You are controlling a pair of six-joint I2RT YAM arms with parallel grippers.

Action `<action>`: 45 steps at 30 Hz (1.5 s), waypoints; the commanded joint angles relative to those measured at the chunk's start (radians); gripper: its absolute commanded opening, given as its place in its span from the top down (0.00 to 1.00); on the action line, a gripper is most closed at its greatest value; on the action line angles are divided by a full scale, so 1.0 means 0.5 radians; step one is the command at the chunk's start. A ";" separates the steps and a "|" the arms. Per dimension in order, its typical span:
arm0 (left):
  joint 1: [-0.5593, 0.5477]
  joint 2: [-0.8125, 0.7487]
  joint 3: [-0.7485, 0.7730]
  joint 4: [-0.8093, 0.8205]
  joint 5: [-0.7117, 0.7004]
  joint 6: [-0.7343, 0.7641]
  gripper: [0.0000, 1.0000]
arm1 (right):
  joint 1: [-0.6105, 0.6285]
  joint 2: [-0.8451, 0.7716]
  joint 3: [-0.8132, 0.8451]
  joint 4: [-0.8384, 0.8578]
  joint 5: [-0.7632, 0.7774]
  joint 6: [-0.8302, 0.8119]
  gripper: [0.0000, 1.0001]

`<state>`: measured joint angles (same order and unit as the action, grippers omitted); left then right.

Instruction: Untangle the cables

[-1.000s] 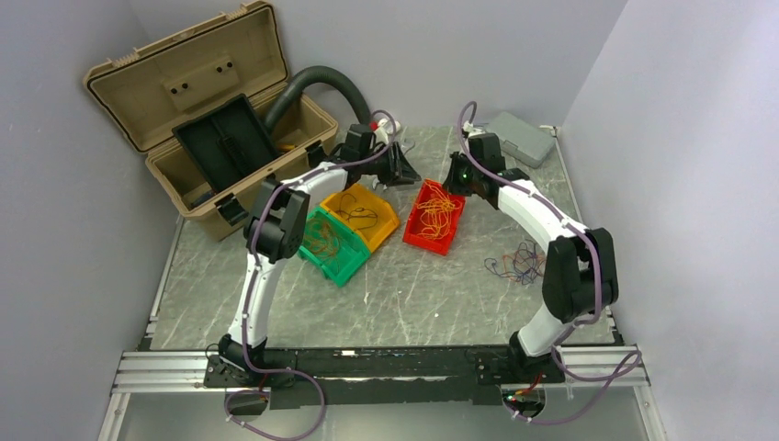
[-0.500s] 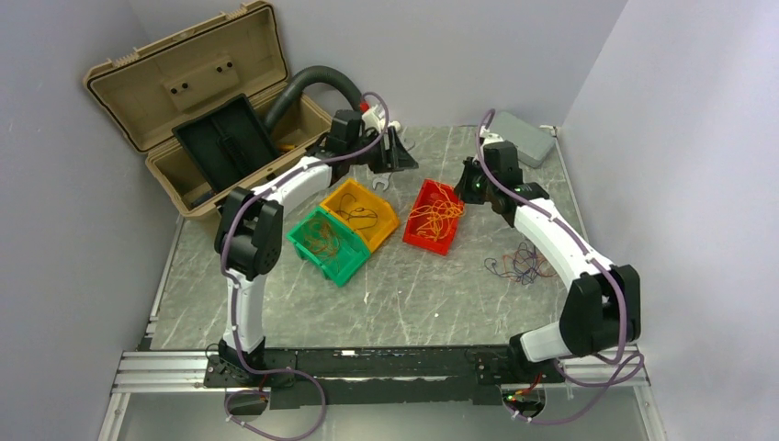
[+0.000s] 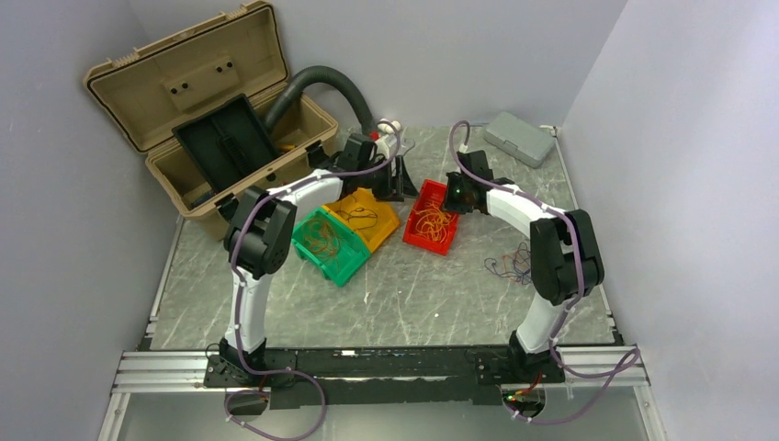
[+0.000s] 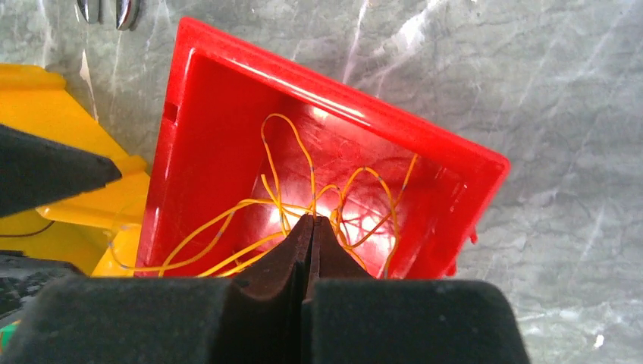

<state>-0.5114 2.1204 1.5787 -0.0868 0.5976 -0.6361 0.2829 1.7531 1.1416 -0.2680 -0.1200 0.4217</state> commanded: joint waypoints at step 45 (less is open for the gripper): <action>-0.056 -0.080 0.041 0.050 -0.107 0.029 0.78 | 0.036 0.052 0.108 0.118 0.044 0.051 1.00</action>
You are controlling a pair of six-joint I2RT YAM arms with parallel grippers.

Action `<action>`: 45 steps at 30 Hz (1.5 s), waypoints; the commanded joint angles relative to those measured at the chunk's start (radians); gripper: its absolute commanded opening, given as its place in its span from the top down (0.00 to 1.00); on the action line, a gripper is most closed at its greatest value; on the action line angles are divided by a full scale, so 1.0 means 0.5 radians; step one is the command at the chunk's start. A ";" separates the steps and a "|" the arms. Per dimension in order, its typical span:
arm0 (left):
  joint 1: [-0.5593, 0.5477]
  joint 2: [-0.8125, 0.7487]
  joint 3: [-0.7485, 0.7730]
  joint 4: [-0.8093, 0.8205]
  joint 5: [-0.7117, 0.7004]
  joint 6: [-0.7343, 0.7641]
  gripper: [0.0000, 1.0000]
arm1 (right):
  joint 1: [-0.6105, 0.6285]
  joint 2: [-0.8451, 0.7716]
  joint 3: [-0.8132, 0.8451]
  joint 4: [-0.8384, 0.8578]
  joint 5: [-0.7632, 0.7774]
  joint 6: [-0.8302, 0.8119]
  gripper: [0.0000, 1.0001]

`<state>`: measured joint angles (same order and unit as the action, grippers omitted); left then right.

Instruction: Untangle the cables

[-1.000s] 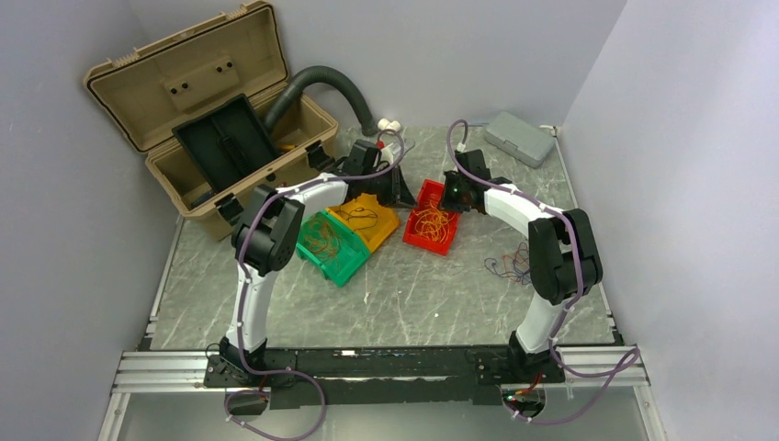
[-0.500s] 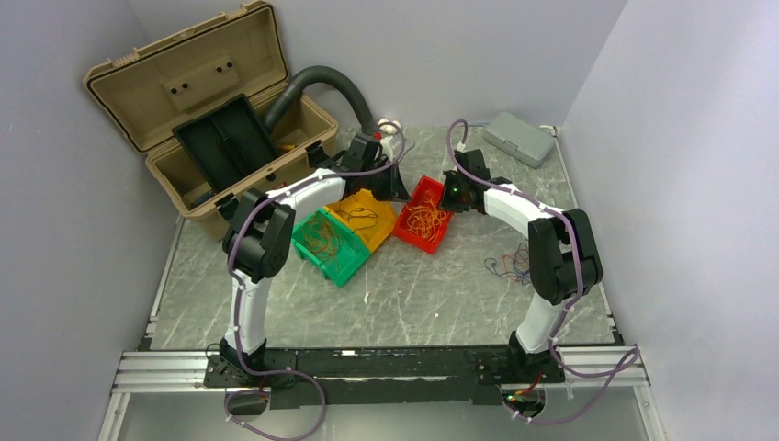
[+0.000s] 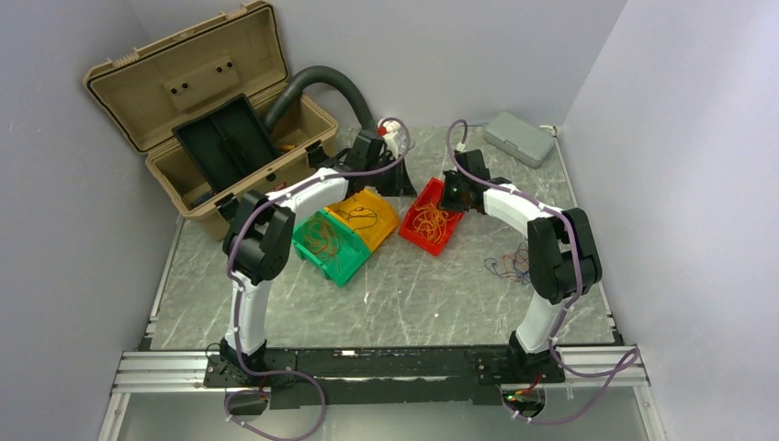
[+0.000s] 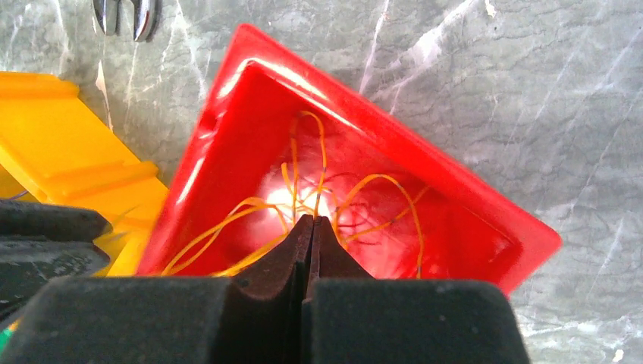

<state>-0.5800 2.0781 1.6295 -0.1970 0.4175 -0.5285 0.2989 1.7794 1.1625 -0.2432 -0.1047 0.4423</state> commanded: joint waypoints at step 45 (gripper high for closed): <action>-0.176 -0.264 -0.058 0.193 -0.205 0.551 1.00 | 0.004 0.034 0.150 -0.023 0.006 0.002 0.86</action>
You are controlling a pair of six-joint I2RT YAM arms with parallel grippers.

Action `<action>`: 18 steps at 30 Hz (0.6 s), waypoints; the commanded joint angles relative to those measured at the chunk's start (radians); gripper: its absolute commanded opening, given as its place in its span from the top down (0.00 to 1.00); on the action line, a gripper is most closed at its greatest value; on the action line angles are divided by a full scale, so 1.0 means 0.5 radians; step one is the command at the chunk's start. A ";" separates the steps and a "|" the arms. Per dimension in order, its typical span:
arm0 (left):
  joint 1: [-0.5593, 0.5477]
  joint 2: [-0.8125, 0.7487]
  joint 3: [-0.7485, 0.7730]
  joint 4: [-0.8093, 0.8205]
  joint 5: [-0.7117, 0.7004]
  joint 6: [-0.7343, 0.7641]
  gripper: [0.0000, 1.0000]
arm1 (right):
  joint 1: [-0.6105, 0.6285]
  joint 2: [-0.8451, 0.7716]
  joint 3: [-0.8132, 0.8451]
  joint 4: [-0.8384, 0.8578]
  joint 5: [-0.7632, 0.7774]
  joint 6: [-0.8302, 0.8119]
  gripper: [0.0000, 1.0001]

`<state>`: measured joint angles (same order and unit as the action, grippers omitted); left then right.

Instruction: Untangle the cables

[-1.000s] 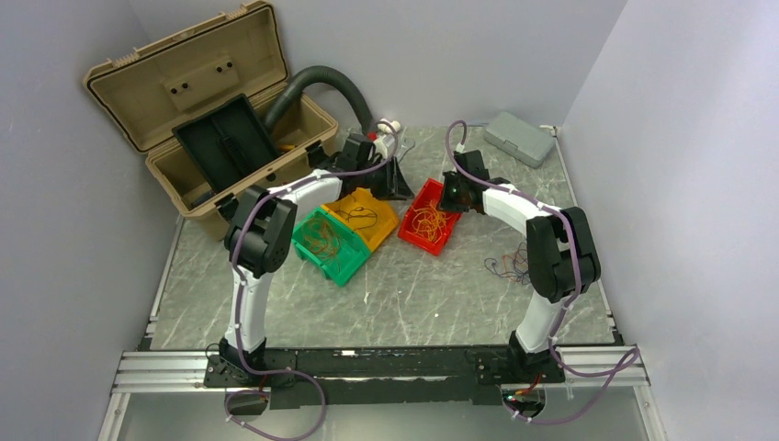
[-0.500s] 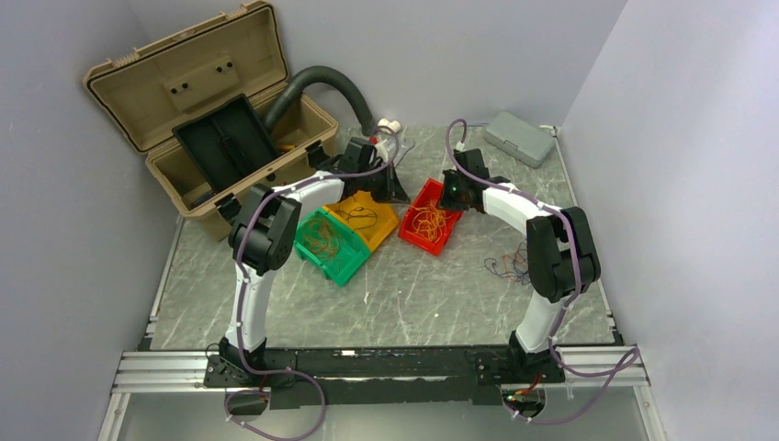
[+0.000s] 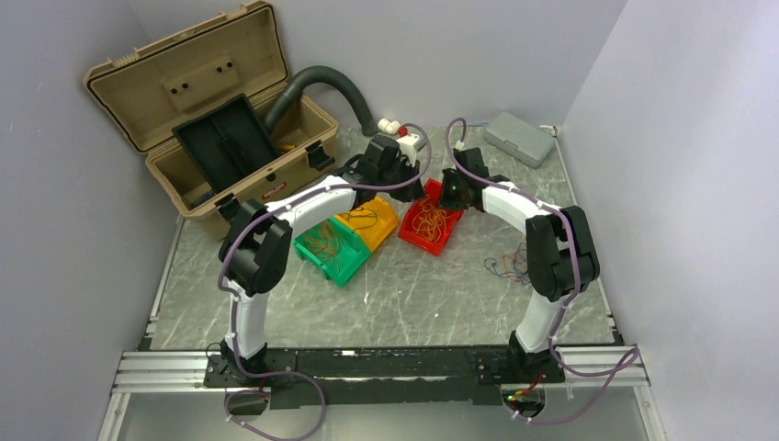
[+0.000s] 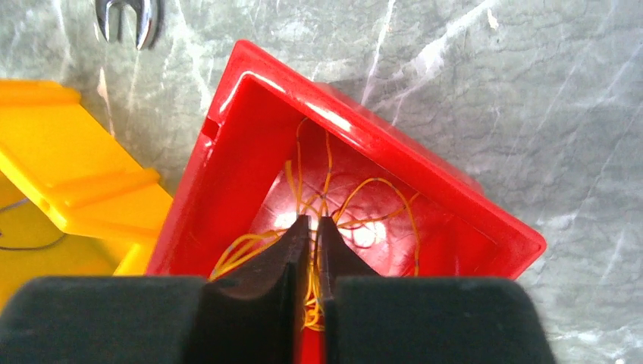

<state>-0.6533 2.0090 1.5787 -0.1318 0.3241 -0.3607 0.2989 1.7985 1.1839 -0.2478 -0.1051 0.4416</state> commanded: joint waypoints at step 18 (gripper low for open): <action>-0.078 0.426 0.507 -0.291 0.257 0.045 1.00 | -0.231 -0.829 -0.093 -0.426 0.460 0.013 0.19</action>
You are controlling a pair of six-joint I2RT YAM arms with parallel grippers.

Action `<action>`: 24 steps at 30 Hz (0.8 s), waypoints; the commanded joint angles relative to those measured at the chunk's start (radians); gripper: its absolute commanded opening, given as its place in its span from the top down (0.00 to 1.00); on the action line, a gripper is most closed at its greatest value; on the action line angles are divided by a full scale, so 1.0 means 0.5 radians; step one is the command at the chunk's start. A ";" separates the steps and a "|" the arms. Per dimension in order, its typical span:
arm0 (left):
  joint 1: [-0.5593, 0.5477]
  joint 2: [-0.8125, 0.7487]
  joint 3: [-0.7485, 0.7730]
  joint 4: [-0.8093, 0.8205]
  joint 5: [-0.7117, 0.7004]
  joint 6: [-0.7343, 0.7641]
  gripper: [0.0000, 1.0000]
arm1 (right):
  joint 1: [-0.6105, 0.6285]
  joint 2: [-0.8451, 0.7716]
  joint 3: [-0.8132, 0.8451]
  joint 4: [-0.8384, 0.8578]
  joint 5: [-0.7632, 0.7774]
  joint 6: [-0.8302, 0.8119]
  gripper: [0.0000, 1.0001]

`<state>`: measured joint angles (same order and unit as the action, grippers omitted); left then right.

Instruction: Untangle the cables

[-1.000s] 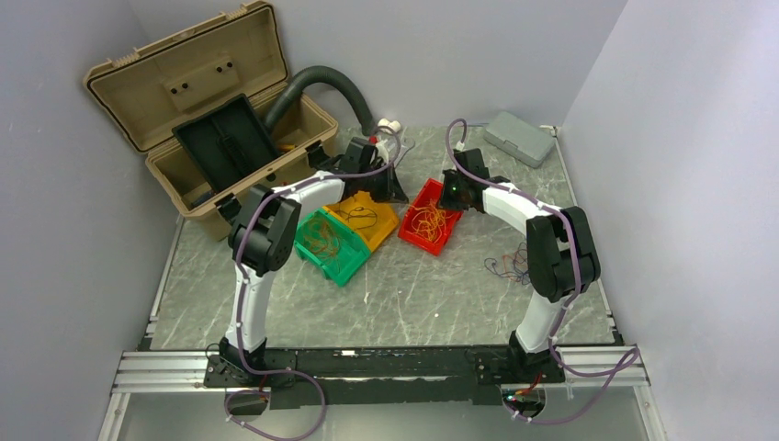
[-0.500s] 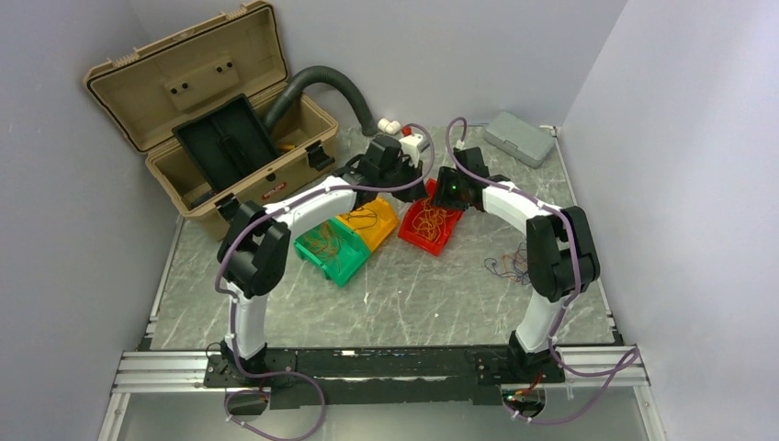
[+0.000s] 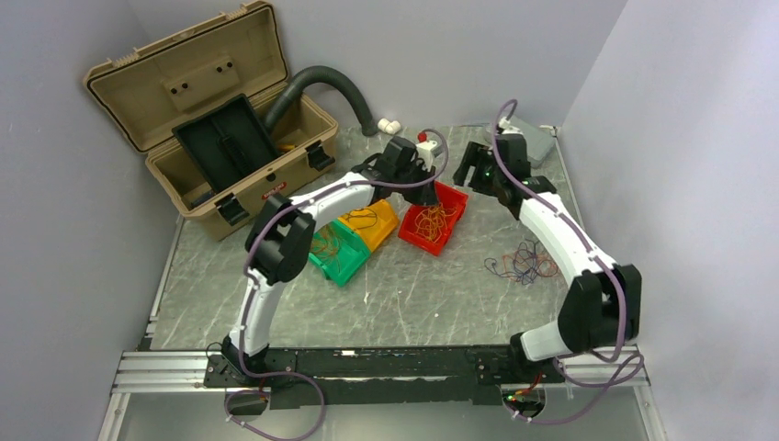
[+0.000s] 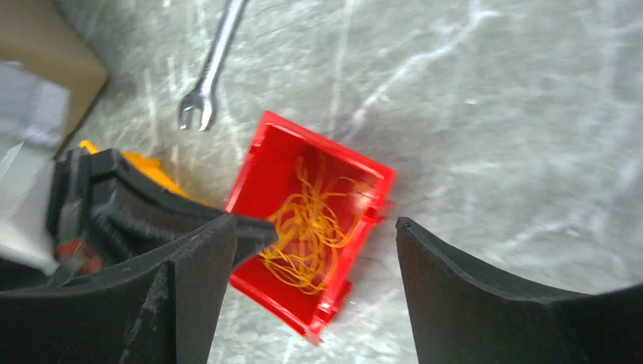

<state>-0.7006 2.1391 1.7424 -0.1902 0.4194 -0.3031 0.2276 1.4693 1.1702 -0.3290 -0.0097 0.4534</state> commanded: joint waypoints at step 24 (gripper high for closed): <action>0.088 -1.131 -0.680 0.003 -0.090 -0.017 0.14 | -0.324 -0.519 -0.983 -0.591 0.918 0.675 0.11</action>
<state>-0.6830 1.7393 1.5822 -0.2478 0.4355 -0.3077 0.0681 1.1442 0.7059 -0.7593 0.4664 0.7815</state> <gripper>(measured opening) 0.804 0.935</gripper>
